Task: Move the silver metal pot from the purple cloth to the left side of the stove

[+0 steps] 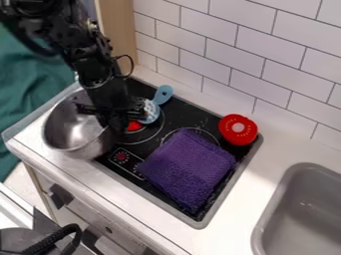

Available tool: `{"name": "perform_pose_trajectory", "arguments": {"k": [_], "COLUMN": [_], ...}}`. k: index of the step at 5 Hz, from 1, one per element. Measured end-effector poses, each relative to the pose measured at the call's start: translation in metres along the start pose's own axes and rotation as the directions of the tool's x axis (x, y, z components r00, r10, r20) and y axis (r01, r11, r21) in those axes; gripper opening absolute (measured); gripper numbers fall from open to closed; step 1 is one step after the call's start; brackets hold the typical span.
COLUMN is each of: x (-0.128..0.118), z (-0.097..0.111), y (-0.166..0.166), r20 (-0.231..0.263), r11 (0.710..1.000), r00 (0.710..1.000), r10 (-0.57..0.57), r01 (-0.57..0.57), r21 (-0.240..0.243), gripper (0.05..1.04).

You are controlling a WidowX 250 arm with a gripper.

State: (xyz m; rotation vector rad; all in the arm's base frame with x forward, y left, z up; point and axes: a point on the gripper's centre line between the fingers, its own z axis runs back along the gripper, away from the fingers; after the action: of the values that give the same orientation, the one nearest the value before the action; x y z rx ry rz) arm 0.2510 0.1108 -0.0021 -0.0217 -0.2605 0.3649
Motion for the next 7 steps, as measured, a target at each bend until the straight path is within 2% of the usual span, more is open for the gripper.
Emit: {"name": "perform_pose_trajectory", "arguments": {"k": [1, 2, 3, 4, 5, 6, 7], "x": [0.014, 0.024, 0.029, 0.022, 0.021, 0.024, 0.026], "z": [-0.008, -0.017, -0.022, -0.028, -0.019, 0.003, 0.031], "y": [0.003, 0.003, 0.001, -0.01, -0.023, -0.036, -0.052], "r20": [0.036, 0.103, 0.143, 0.108, 0.104, 0.122, 0.135], "r11": [0.999, 0.998, 0.996, 0.993, 0.991, 0.992, 0.991], "r00": [0.999, 0.993, 0.986, 0.988, 0.987, 0.985, 0.983], "r10": [-0.033, -0.063, -0.09, -0.107, -0.124, -0.12, -0.127], "r01": [0.032, 0.061, 0.088, 0.111, 0.128, 0.124, 0.13], "r21": [0.021, 0.028, 0.017, -0.027, -0.035, -0.033, -0.018], "gripper": [0.054, 0.054, 0.08, 0.241, 0.51, 0.829, 1.013]}}
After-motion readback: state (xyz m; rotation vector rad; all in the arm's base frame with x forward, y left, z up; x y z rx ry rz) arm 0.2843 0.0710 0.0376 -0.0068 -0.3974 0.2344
